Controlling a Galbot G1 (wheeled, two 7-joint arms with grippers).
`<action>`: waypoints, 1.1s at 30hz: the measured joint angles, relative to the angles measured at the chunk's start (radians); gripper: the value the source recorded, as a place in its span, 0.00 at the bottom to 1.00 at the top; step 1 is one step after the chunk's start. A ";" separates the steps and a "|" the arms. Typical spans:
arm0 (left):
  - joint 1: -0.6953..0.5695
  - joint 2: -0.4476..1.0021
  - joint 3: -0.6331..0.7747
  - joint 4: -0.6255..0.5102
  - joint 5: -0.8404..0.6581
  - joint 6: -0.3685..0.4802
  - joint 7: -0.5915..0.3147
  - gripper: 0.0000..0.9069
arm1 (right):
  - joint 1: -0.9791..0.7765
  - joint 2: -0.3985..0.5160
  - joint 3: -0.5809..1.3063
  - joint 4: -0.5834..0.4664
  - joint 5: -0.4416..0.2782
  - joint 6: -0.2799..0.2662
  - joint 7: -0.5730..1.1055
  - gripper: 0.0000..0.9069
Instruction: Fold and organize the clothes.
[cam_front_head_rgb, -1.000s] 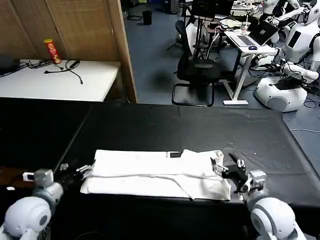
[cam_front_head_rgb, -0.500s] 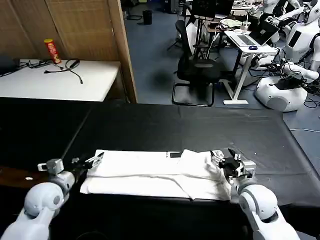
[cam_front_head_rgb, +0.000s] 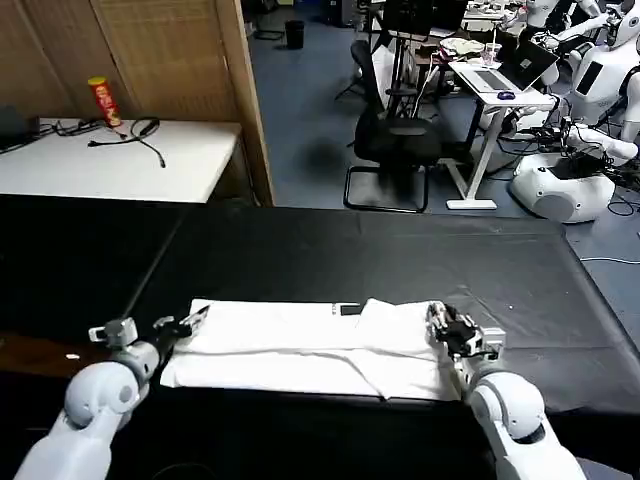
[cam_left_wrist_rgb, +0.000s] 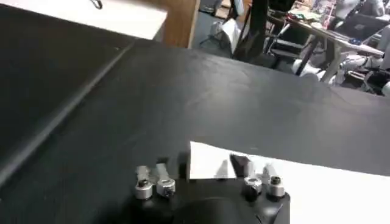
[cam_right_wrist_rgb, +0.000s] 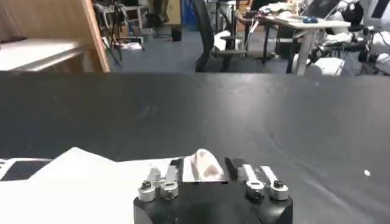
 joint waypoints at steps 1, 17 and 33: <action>-0.003 -0.001 0.004 0.004 0.005 -0.006 0.000 0.00 | 0.001 0.005 0.001 -0.003 -0.006 0.005 0.000 0.08; -0.137 -0.053 0.056 0.114 0.132 -0.072 0.007 0.97 | 0.088 0.040 0.002 -0.115 0.001 0.084 -0.033 0.97; -0.076 -0.032 -0.014 0.048 0.133 -0.092 0.020 0.97 | -0.037 -0.010 0.067 0.095 0.051 0.080 -0.058 0.97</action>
